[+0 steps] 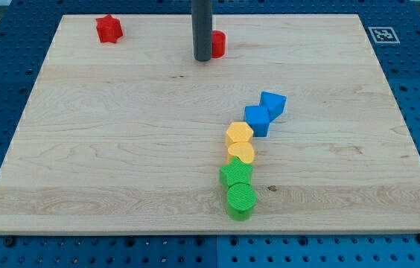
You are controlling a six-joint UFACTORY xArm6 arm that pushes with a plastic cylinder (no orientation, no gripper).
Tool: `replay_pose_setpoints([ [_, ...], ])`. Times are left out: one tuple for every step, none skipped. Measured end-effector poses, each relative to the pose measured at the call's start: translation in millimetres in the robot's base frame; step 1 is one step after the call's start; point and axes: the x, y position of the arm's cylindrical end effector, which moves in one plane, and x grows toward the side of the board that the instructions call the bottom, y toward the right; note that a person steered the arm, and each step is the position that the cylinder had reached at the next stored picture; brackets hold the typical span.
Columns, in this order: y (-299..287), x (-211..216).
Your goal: Move the red circle towards the top center of the board
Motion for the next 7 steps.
replay_pose_setpoints([
  [-0.3, -19.3],
  [-0.3, -20.7],
  [2.0, -19.3],
  [18.6, -1.7],
  [35.7, -10.5],
  [36.1, -19.8],
  [67.5, -11.7],
])
